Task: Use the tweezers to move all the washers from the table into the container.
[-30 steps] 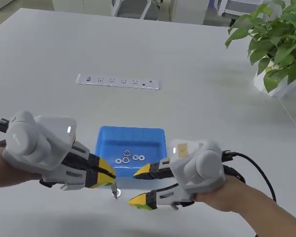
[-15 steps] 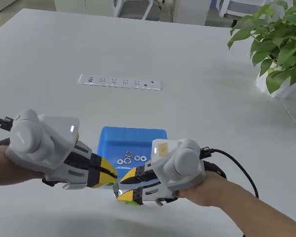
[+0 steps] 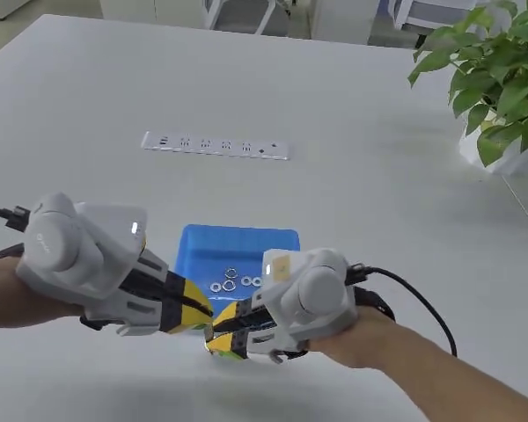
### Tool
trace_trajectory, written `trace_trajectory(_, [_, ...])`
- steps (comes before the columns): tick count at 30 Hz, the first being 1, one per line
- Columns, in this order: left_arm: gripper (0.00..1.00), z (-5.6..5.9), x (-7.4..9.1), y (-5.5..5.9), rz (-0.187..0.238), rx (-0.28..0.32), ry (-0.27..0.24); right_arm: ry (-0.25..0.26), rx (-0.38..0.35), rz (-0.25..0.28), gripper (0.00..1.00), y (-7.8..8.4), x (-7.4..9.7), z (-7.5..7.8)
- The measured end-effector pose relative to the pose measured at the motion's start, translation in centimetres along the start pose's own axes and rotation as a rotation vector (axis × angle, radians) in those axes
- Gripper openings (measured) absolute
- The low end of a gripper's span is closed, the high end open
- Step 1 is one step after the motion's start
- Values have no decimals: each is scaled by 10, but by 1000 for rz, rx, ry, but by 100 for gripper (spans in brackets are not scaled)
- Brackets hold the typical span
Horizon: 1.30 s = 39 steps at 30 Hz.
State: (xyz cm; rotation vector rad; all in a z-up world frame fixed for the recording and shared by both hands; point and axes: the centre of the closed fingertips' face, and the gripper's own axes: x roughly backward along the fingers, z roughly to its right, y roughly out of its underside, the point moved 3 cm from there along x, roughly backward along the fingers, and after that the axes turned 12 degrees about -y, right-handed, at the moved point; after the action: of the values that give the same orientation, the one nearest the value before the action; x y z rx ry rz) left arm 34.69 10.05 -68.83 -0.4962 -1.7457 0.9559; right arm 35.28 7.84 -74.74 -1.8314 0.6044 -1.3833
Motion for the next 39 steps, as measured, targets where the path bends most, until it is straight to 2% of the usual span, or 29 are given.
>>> trace_trajectory(14, [5, -2, 0, 1, -7, 7, -7, 15, 39, -27, 8, 0, -2, 2])
trace_trajectory(28, [6, -2, 0, 1, -11, 27, -19, 39, 19, 5, 6, 1, -1, 0])
trace_trajectory(33, [9, -3, 3, 2, -10, 36, -32, 35, 24, 7, 6, 1, -2, -1])
trace_trajectory(39, [18, -4, 9, 0, 3, 66, -43, 36, 23, 10, 7, 0, -1, -2])
